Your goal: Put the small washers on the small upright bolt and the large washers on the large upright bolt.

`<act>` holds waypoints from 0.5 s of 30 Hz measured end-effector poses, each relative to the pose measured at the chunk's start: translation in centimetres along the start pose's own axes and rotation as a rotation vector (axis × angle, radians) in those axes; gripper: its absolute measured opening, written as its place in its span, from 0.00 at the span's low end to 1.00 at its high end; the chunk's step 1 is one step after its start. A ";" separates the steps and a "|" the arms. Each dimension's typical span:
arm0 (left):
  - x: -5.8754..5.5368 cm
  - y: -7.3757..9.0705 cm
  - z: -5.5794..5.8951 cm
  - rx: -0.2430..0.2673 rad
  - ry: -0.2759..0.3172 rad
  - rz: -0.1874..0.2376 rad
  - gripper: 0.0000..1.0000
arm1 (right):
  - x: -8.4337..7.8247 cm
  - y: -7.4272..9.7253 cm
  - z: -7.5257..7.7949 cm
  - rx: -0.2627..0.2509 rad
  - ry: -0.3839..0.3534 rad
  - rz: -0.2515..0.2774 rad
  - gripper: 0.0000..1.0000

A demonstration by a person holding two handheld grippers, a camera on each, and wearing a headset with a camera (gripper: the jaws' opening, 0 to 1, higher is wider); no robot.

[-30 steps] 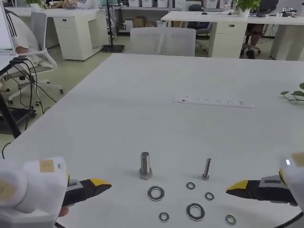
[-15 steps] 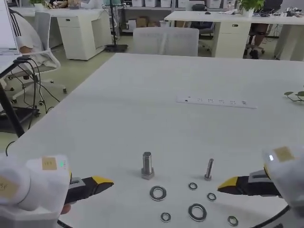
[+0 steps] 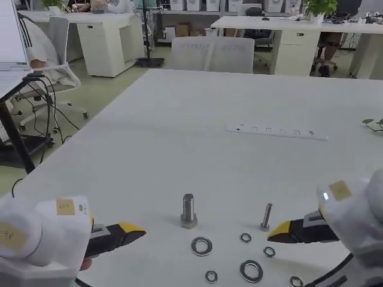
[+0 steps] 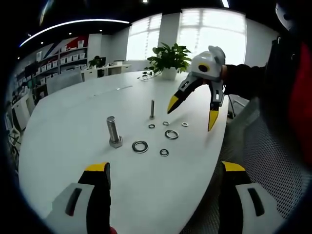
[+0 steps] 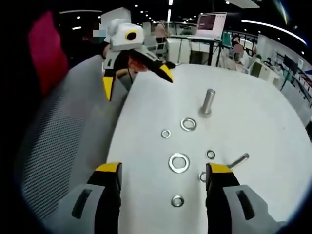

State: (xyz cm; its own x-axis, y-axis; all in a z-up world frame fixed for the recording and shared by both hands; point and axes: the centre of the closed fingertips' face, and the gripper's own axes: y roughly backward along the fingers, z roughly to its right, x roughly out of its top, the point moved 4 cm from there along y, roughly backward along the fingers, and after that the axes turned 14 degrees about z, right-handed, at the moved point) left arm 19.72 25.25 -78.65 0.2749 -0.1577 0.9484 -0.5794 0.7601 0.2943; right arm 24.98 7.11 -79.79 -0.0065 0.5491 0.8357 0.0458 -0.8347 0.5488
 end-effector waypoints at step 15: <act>0.3 0.0 0.0 0.006 -0.003 0.008 0.92 | 0.0 -1.1 0.3 0.046 0.026 -0.069 0.67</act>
State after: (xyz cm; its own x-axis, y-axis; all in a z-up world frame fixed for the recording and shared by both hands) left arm 19.81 25.26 -78.38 0.2683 -0.1532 0.9511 -0.5865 0.7572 0.2875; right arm 25.24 7.99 -80.42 -0.0372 0.6035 0.7965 0.0899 -0.7918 0.6041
